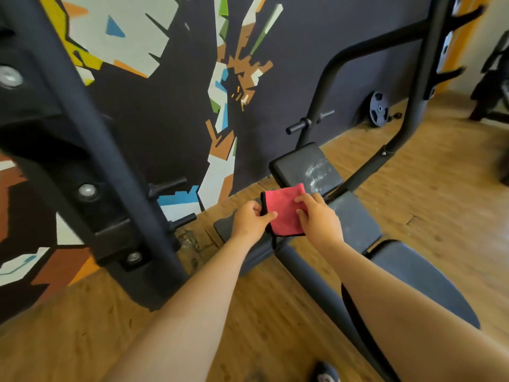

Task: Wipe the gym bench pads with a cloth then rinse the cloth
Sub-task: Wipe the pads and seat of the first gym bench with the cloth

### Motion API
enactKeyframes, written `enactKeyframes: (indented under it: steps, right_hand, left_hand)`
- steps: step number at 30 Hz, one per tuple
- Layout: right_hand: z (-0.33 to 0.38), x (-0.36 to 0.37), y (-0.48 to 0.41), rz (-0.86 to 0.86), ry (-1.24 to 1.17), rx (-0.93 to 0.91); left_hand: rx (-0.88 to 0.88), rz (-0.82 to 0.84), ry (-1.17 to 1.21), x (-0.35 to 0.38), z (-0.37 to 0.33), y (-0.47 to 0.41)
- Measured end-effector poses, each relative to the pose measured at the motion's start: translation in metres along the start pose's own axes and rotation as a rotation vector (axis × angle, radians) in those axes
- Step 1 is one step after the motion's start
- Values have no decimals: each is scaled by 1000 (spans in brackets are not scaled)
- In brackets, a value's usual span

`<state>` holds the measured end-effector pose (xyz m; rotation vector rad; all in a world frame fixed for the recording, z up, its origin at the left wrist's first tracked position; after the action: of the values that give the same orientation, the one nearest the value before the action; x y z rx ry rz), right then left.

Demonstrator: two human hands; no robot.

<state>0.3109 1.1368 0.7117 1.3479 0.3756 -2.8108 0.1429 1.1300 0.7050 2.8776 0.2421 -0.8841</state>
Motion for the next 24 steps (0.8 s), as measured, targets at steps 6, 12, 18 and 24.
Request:
enactKeyframes:
  steps: [6,12,18,24]
  right_hand:
    - [-39,-6,-108,64,4,-75]
    - [-68,4,-170,155,16,-105]
    - [-86,20,-217,226,-2,-98]
    - [-96,36,-263,233,46,-67]
  left_hand:
    - [-68,-67,34,30,-26,-90]
    - [-125,-71,43,55,-31,-139]
    - [-147,-95,-75,60,-27,-187]
    - [-147,-93,-40,67,-22,-234]
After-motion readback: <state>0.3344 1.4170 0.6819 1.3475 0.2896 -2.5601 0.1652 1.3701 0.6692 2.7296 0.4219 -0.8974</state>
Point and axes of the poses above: each hand's wrist, its own y-axis away from the middle knuckle, its own x-axis out of the palm, z = x × y, the point moved 4 cm from there along -y, towards the middle knuckle, and after that the axes turned 4 degrees about -y, right-handed, at the moved point
